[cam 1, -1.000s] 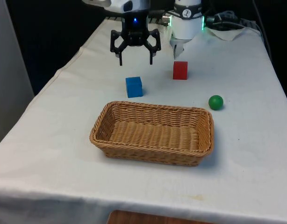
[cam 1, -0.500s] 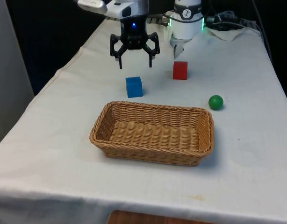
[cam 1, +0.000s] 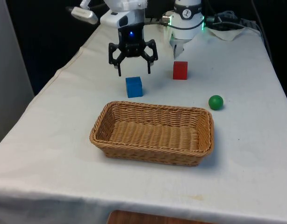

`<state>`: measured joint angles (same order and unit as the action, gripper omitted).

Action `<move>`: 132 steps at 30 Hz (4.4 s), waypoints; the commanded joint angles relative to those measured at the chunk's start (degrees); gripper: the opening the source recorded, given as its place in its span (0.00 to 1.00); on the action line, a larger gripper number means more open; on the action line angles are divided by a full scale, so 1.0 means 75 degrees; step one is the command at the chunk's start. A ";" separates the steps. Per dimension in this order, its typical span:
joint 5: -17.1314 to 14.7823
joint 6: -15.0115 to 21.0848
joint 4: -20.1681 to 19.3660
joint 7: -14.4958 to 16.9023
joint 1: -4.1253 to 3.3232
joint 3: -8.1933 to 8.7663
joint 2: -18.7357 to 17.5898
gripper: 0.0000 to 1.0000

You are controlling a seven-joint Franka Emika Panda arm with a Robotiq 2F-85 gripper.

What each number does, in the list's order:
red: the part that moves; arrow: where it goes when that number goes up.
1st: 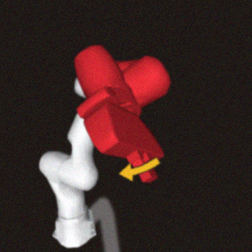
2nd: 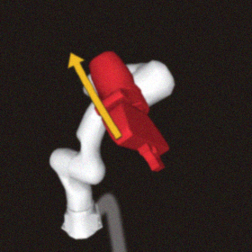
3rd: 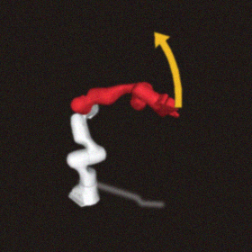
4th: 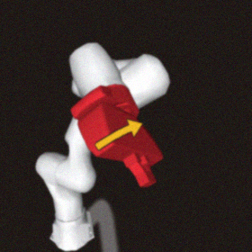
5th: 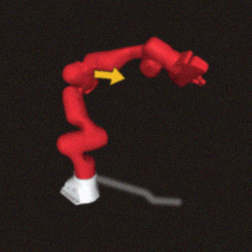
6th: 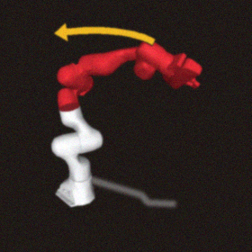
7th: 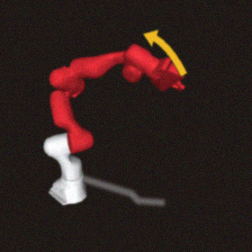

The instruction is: Place all non-red objects into the basket.

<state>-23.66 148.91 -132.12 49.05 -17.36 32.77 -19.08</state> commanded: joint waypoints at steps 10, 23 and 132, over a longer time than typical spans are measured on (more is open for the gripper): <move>-0.0443 0.0023 0.0023 0.0565 0.0076 -0.0099 -0.0145 1.00; -0.0917 0.0008 0.0199 0.1054 0.0084 -0.0115 -0.0535 1.00; -0.0359 -0.2047 0.3040 -0.1215 -0.0130 -0.0145 -0.0413 0.02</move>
<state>-26.18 133.84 -109.32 40.11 -18.39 31.80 -22.17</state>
